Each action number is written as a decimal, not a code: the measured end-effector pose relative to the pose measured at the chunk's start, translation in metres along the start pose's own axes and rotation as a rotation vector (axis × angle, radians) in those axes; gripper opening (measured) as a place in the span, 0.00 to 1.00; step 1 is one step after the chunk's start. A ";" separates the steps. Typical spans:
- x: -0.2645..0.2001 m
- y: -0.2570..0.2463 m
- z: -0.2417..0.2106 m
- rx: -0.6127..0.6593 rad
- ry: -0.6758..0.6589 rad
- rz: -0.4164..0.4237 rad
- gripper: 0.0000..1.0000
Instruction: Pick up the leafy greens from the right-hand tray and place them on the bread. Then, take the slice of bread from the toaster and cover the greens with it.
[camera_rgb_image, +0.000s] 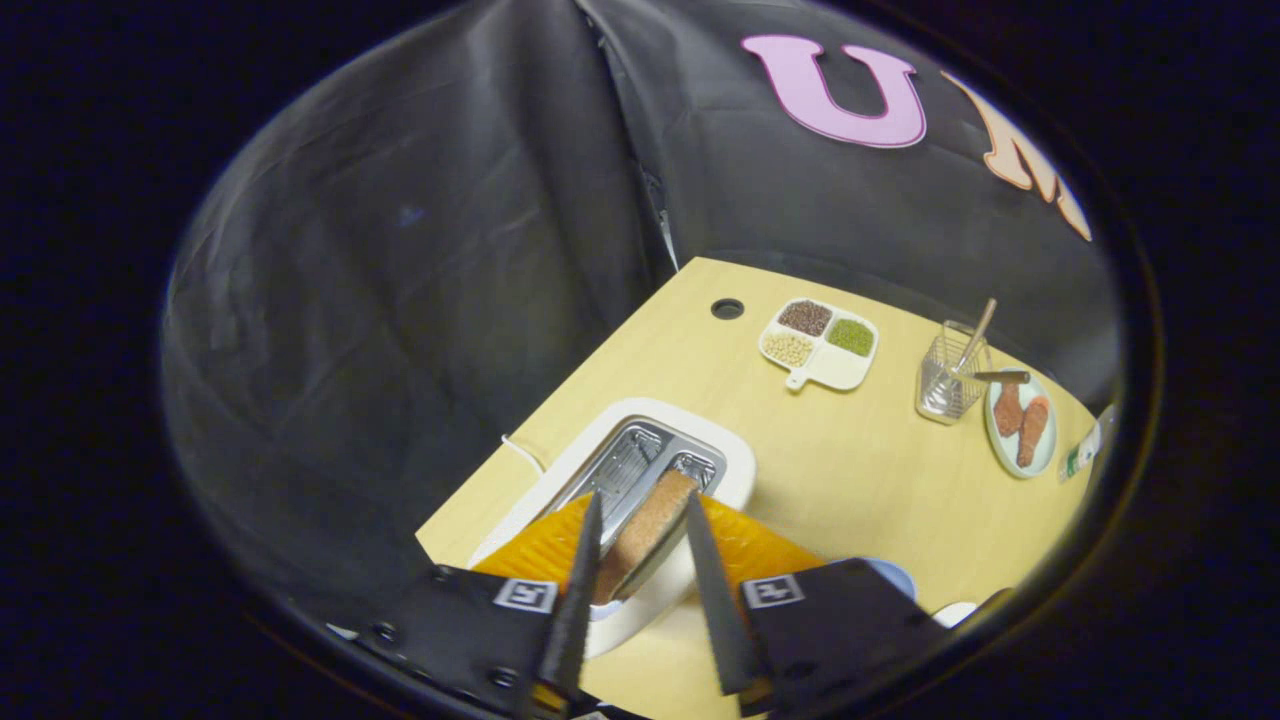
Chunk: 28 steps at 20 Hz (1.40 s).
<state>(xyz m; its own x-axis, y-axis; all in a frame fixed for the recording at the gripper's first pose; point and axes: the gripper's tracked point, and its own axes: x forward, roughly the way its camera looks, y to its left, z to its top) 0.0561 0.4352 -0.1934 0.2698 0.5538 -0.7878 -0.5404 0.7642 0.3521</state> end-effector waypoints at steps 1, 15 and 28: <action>-0.004 0.002 0.001 0.010 0.009 0.010 0.42; -0.052 -0.003 0.003 0.034 -0.044 0.076 0.07; -0.106 -0.030 0.013 0.199 -0.154 0.176 0.07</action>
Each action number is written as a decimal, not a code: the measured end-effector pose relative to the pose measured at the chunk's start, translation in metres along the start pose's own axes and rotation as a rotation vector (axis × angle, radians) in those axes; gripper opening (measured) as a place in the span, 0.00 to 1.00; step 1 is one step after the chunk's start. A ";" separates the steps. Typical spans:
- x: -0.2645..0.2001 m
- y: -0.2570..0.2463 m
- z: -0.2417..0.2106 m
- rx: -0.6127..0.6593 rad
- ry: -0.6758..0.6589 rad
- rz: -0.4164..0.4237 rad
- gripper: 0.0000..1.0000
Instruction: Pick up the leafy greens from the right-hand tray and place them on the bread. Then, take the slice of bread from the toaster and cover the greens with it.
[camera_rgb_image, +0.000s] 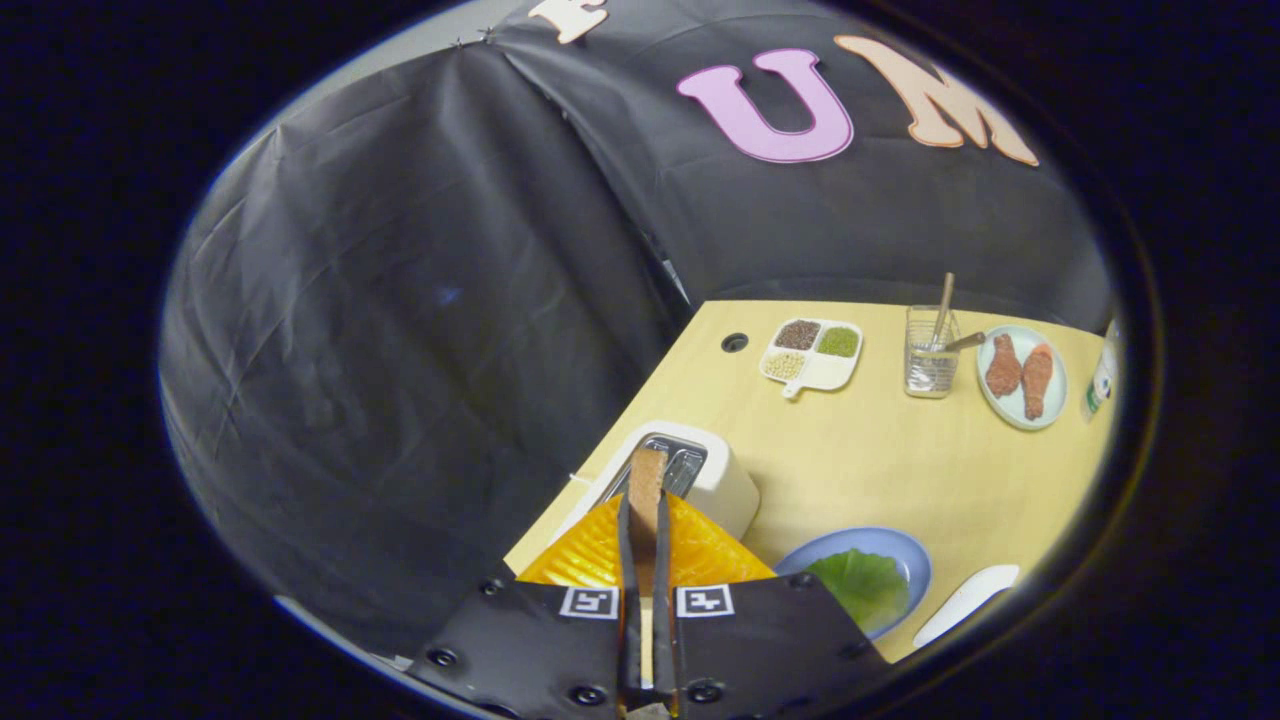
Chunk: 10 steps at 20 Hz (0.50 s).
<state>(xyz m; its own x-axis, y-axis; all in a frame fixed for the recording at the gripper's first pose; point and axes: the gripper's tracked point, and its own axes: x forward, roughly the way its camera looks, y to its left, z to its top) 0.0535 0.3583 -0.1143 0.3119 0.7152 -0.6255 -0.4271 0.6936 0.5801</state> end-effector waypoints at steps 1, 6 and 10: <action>-0.003 -0.003 0.000 0.006 -0.010 0.001 0.07; -0.015 -0.028 -0.014 0.036 -0.022 -0.013 0.07; -0.018 -0.057 -0.032 0.072 -0.005 -0.047 0.07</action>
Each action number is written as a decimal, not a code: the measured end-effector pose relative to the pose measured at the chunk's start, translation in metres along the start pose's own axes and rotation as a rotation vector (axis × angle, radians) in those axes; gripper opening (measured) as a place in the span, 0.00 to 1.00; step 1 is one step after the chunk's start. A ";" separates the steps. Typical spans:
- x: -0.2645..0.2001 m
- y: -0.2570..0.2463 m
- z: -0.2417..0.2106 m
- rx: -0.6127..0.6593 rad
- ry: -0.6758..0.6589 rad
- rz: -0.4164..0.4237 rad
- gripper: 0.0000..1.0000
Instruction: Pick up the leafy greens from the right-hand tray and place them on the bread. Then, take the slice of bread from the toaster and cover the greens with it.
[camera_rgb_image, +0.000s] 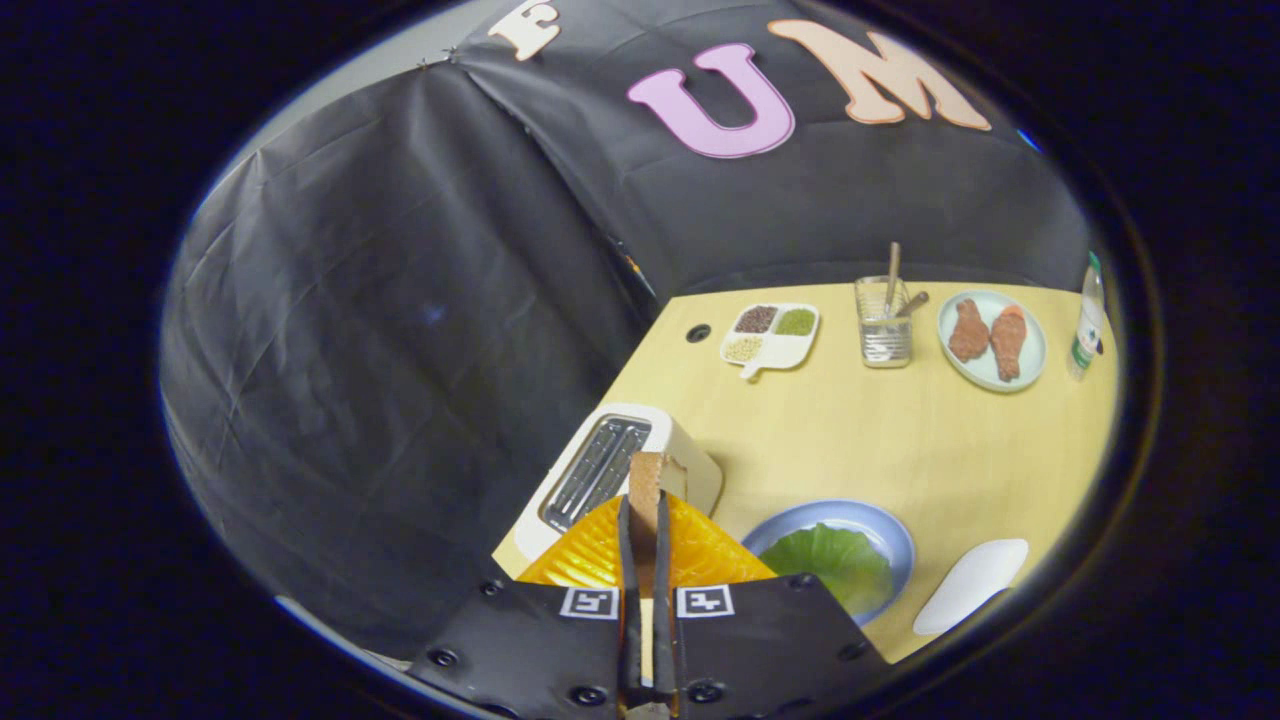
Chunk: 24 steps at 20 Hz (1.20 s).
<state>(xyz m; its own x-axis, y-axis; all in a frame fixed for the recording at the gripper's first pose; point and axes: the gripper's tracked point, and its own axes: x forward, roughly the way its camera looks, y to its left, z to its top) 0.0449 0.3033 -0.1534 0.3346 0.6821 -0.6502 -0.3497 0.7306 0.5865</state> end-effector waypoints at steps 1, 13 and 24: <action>0.000 -0.007 -0.005 0.013 0.005 -0.005 0.07; 0.011 -0.060 -0.055 0.126 0.073 -0.051 0.07; 0.011 -0.114 -0.082 0.152 0.102 -0.149 0.12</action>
<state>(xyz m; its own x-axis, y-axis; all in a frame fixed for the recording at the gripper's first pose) 0.0171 0.2247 -0.2671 0.2799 0.5654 -0.7759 -0.1648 0.8245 0.5413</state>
